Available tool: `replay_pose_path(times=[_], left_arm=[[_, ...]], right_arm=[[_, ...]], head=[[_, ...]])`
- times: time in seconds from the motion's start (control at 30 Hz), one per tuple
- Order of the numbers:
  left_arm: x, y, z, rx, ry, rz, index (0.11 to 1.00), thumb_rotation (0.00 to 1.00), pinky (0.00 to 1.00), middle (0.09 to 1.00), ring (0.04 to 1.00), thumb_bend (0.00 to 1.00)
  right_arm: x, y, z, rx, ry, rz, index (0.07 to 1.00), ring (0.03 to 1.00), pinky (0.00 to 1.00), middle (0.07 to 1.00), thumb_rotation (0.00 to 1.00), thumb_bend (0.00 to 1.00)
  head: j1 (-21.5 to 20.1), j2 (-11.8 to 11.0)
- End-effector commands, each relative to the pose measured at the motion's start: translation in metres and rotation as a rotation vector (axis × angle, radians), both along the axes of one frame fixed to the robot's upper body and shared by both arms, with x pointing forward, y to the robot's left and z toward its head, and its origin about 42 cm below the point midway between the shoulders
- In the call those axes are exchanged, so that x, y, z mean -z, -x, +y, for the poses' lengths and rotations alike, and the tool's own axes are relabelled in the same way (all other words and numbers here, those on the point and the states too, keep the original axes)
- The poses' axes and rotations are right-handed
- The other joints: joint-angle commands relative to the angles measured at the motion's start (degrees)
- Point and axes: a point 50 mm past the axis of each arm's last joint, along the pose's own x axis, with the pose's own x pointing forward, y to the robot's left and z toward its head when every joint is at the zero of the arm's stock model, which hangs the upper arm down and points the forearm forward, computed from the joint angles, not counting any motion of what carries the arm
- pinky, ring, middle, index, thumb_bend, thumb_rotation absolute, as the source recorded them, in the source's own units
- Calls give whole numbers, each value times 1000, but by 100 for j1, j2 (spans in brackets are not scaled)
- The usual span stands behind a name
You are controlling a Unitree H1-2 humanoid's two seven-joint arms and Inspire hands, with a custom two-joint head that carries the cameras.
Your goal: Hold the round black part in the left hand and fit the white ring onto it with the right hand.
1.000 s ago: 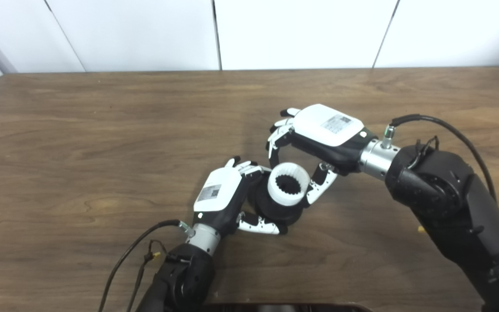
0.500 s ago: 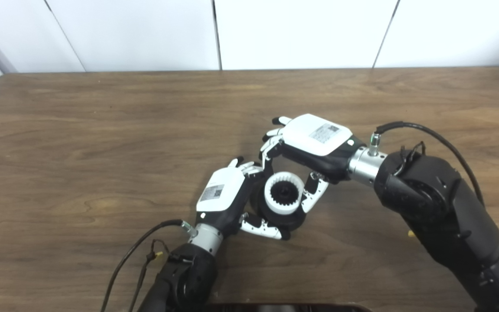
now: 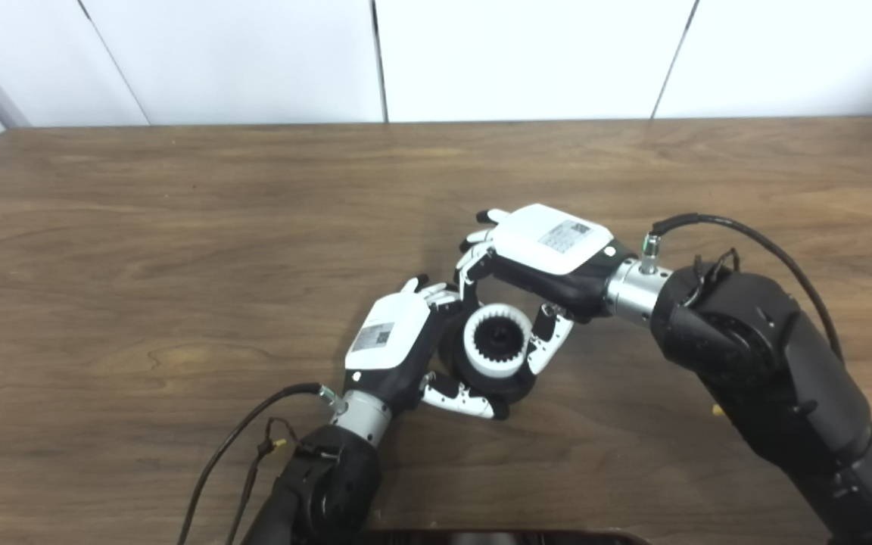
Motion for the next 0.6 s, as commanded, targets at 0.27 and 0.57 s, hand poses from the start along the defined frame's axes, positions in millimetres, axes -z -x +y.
replay_pose_path(times=[0.27, 0.57], left_arm=[[-4, 1, -3, 19, 1, 2, 483, 63, 982, 773, 867, 521], [-4, 1, 0, 17, 7, 13, 483, 61, 998, 775, 871, 521]], right_arm=[[2, -11, -11, 43, 19, -25, 626, 890, 985, 786, 296, 948], [6, -13, -20, 81, 16, -20, 669, 910, 985, 814, 351, 1000]], head=[[-48, 33], [-58, 41]])
